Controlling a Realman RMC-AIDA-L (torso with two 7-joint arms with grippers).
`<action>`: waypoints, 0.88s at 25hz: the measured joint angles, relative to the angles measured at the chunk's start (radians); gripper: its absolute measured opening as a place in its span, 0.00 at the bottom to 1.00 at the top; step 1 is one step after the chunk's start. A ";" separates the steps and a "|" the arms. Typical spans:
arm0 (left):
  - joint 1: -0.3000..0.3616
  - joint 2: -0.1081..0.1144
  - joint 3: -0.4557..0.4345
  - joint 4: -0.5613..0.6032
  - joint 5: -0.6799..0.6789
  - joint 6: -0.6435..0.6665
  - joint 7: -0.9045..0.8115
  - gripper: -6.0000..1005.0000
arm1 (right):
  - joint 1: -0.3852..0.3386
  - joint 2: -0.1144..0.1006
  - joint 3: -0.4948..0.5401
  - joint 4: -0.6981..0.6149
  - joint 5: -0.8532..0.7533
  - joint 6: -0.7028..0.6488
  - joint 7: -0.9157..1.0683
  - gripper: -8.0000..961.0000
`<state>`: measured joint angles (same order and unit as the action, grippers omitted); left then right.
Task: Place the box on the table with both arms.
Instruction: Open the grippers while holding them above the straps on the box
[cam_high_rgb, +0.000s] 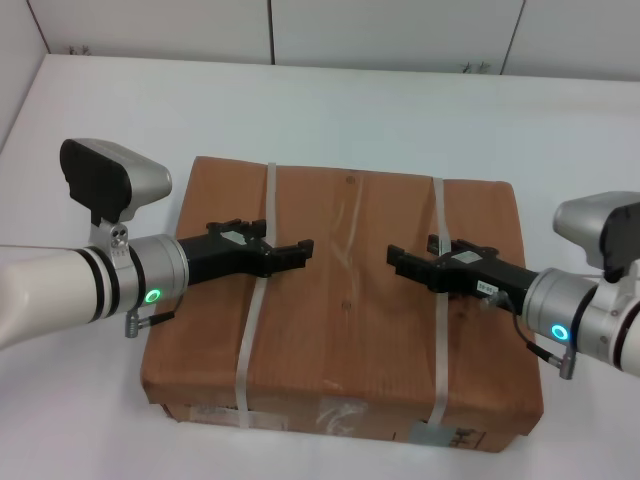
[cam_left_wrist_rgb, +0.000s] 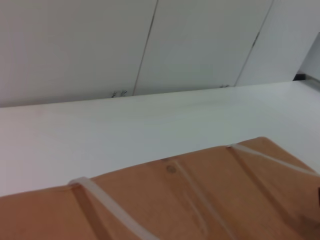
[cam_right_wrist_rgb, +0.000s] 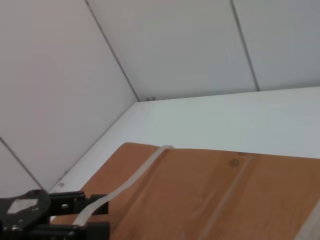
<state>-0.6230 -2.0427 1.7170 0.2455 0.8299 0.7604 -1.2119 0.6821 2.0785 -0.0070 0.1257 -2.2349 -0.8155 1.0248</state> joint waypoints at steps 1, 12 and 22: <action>0.001 0.001 -0.001 0.000 0.000 0.008 0.000 0.82 | -0.008 0.000 0.011 -0.001 0.000 -0.003 -0.002 0.83; 0.061 0.009 -0.009 0.077 0.005 0.034 0.003 0.84 | -0.088 0.000 0.069 -0.015 0.001 -0.078 -0.005 0.83; 0.075 0.023 -0.010 0.090 0.004 0.044 0.003 0.84 | -0.136 -0.002 0.109 -0.045 0.002 -0.153 0.001 0.83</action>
<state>-0.5483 -2.0201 1.7073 0.3353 0.8343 0.8048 -1.2086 0.5456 2.0763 0.1020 0.0810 -2.2328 -0.9680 1.0260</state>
